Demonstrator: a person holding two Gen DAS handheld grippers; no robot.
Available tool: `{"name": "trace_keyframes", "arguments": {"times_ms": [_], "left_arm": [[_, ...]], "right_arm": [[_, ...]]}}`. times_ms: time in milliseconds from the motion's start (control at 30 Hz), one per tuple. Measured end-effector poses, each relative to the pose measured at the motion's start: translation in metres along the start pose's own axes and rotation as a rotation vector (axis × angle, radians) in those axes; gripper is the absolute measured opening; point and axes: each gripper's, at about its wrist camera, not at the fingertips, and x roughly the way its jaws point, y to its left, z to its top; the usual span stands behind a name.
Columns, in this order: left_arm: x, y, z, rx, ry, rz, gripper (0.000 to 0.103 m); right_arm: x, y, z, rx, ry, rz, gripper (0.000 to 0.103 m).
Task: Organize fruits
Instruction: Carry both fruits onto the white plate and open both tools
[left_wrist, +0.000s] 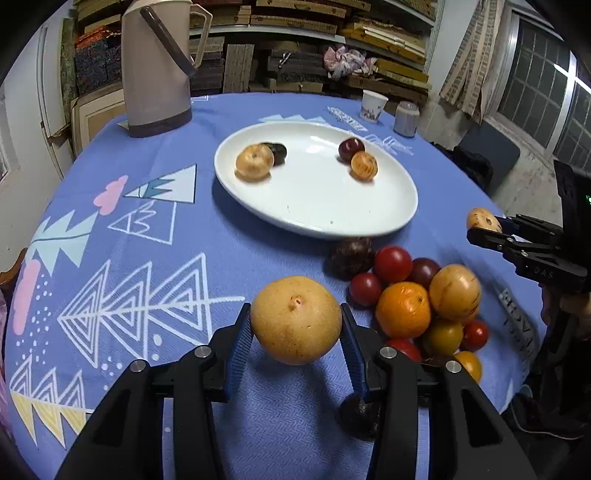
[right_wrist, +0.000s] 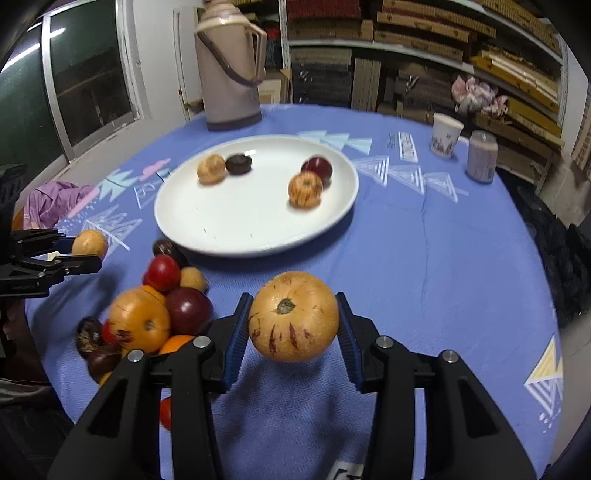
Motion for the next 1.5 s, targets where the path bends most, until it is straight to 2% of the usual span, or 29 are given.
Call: {"name": "trace_keyframes", "arguments": {"times_ms": [267,433,567,700,900,1167,1400,1467,1500], "left_arm": [[-0.017,-0.002,0.038,0.055,-0.074,0.012,0.046],[-0.012,-0.01,0.067,0.084,-0.111,-0.004,0.046],[-0.007,-0.006,0.09,0.063,-0.143,-0.023,0.046],[0.023,-0.002,0.107,0.056,-0.107,-0.007,0.046],[0.066,0.013,0.11,0.004,-0.032,0.012,0.046],[0.087,0.02,0.11,-0.003,0.003,0.009,0.046],[0.11,0.027,0.111,-0.038,0.038,0.024,0.047],[0.11,0.024,0.111,-0.032,0.029,0.034,0.055],[0.106,0.023,0.111,-0.026,0.019,0.032,0.067]], "right_arm": [[-0.023,0.007,0.021,-0.035,-0.077,0.015,0.043],[-0.015,0.014,0.044,-0.067,-0.094,0.04,0.043],[0.001,0.015,0.066,-0.078,-0.091,0.056,0.043],[0.027,0.017,0.083,-0.088,-0.059,0.072,0.043],[0.066,0.018,0.088,-0.087,0.009,0.083,0.043],[0.103,0.01,0.085,-0.066,0.091,0.068,0.044],[0.122,0.004,0.084,-0.042,0.113,0.026,0.044],[0.122,0.0,0.084,-0.024,0.105,0.012,0.052],[0.119,-0.002,0.084,-0.013,0.097,0.014,0.052]]}}
